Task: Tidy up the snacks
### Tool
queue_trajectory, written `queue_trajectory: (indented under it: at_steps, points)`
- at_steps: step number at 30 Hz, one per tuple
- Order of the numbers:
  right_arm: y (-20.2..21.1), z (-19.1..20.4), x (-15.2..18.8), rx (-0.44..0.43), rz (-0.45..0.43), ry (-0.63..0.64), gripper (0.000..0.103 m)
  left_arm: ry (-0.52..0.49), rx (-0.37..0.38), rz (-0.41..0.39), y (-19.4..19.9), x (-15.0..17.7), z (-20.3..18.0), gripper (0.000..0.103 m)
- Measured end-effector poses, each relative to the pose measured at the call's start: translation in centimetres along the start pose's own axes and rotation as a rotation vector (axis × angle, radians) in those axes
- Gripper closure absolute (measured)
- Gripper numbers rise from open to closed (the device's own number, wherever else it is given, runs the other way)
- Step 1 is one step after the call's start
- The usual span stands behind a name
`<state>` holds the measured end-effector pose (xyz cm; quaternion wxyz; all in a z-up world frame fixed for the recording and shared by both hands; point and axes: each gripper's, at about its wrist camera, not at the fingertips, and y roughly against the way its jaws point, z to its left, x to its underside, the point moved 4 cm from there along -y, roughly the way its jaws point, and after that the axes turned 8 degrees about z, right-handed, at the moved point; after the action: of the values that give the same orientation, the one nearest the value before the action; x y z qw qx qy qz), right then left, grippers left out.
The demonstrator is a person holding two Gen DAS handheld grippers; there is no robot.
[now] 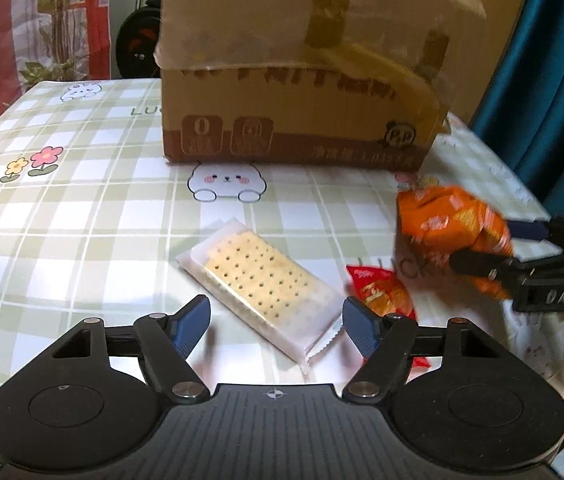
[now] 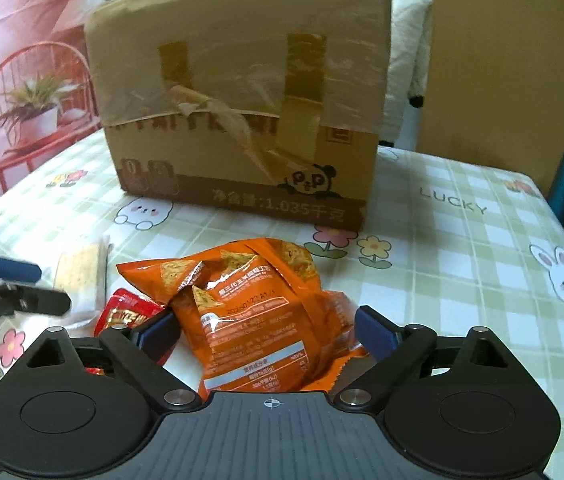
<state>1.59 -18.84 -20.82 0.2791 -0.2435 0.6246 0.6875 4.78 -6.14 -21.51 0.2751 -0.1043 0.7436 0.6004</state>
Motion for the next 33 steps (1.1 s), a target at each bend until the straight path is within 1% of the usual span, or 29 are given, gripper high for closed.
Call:
queue_trajectory:
  at_steps: [2, 3, 5, 11, 12, 14, 15, 19, 21, 24, 25, 28, 33]
  points:
    - [-0.1, -0.1, -0.1, 0.004, -0.004, -0.005, 0.013, -0.020, -0.020, 0.010, -0.6, 0.0, -0.1, 0.028]
    - [-0.2, -0.2, -0.1, 0.008, -0.006, -0.006, 0.013, -0.028, -0.027, 0.009, -0.8, -0.1, -0.1, 0.027]
    - [-0.2, -0.5, -0.2, 0.020, -0.011, -0.011, 0.014, -0.023, -0.033, -0.001, -1.0, -0.3, 0.3, 0.026]
    - [-0.4, -1.7, -0.4, 0.044, -0.023, -0.056, 0.015, 0.030, -0.096, -0.038, -2.1, -1.9, 3.0, 0.026]
    - [-0.5, -1.8, -0.4, 0.045, -0.023, -0.056, 0.015, 0.049, -0.110, -0.039, -2.2, -2.2, 3.4, 0.026]
    - [-0.5, -1.7, -0.5, 0.046, -0.023, -0.054, 0.015, 0.077, -0.121, -0.038, -2.0, -2.8, 3.9, 0.030]
    - [-0.5, -1.7, -0.5, 0.044, -0.024, -0.054, 0.015, 0.071, -0.108, -0.048, -1.5, -2.9, 3.6, 0.032]
    - [-0.2, -1.7, -0.5, 0.040, -0.032, -0.051, 0.016, -0.018, -0.058, -0.100, 0.5, -3.0, 1.0, 0.032]
    - [0.0, -1.6, -0.5, 0.044, -0.036, -0.046, 0.017, -0.048, -0.012, -0.105, 1.1, -3.0, -0.7, 0.032]
    - [0.1, -1.6, -0.5, 0.042, -0.042, -0.044, 0.017, -0.084, 0.060, -0.069, 0.7, -2.2, -3.0, 0.032]
    - [0.1, -1.6, -0.5, 0.039, -0.042, -0.043, 0.017, -0.100, 0.071, -0.057, 0.3, -2.0, -3.6, 0.032]
    - [0.2, -1.5, -0.4, 0.037, -0.046, -0.045, 0.017, -0.127, 0.074, -0.026, -0.7, -1.3, -5.0, 0.032]
    - [0.2, -1.6, -0.3, 0.029, -0.051, -0.055, 0.017, -0.132, 0.090, 0.007, -2.1, -1.0, -5.9, 0.032]
